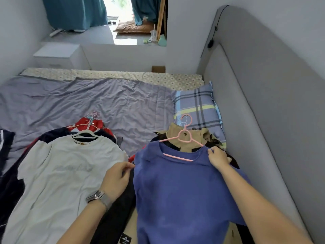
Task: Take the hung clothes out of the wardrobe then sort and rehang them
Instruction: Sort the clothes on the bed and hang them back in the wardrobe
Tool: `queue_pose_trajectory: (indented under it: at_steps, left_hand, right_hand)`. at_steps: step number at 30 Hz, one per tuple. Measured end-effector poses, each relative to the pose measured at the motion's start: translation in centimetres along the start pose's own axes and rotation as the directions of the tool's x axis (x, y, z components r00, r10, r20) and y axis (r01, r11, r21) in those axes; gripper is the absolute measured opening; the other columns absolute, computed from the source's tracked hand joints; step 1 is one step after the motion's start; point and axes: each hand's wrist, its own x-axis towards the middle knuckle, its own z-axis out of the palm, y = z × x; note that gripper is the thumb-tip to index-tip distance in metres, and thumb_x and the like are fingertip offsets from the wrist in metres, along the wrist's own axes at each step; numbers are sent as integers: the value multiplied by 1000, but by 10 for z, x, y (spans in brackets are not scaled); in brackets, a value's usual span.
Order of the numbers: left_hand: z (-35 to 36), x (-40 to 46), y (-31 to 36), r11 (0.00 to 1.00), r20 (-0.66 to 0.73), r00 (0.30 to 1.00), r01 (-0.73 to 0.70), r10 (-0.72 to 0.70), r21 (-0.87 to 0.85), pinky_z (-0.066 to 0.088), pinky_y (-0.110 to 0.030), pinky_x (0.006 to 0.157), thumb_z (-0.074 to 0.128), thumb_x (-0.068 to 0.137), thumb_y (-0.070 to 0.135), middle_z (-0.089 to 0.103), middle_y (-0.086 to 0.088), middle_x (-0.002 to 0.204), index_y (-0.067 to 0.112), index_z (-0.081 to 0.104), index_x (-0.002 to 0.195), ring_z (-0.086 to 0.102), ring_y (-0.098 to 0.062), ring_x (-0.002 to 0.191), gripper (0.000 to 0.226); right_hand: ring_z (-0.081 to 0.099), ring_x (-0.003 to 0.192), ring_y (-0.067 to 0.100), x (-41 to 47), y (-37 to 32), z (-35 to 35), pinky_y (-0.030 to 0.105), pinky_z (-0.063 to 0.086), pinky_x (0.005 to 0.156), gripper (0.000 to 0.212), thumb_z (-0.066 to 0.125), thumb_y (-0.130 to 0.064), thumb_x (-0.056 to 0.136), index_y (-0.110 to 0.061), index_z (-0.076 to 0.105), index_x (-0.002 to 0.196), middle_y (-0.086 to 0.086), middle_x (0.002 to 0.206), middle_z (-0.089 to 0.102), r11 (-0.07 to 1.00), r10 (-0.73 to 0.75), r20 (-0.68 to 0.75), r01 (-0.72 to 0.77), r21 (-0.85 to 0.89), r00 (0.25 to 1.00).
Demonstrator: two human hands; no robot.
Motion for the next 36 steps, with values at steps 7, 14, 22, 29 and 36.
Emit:
queue_pose_trajectory:
  at_steps: [7, 14, 22, 29, 36]
  left_hand:
    - [0, 5, -8, 996, -108, 990, 83, -87, -39, 47, -25, 83, 55, 83, -3, 67, 6, 90, 28, 64, 84, 62, -11, 86, 33]
    - [6, 14, -3, 995, -70, 995, 72, -76, -62, 38, -2, 76, 52, 81, -8, 63, 14, 87, 37, 57, 81, 59, -8, 86, 45]
    - [-11, 22, -22, 995, -22, 999, 48, -50, -93, 40, -4, 74, 52, 81, -5, 62, 19, 88, 42, 55, 80, 58, 7, 84, 47]
    - [-71, 25, -102, 983, -7, 990, 137, -139, -123, 45, -20, 76, 52, 84, -3, 64, 10, 91, 26, 63, 91, 59, -7, 89, 31]
    - [-160, 42, -220, 969, 14, 980, 197, -197, -152, 41, -13, 71, 51, 88, 4, 63, 12, 93, 25, 63, 93, 58, -4, 89, 24]
  right_hand:
    - [46, 120, 33, 42, 8, 9, 44, 32, 99, 33, 45, -28, 96, -8, 50, 121, 13, 128, 52, 988, 89, 46, -82, -127, 995]
    - [32, 130, 29, 12, -27, 15, 46, 24, 105, 70, 58, -20, 80, -15, 25, 142, 8, 143, 34, 919, -110, -111, 59, -389, 988]
    - [30, 132, 28, -64, -127, 70, 42, 32, 103, 64, 51, -22, 87, -24, 26, 145, 2, 143, 34, 861, -415, 298, 477, -177, 860]
    - [34, 130, 34, -106, -209, 124, 41, 38, 101, 54, 47, -18, 92, -12, 30, 143, 12, 139, 39, 908, -345, 411, 410, -81, 844]
    - [45, 124, 34, -138, -310, 192, 36, 39, 101, 51, 52, -18, 86, -10, 43, 135, 15, 132, 50, 921, -327, 375, 381, -78, 868]
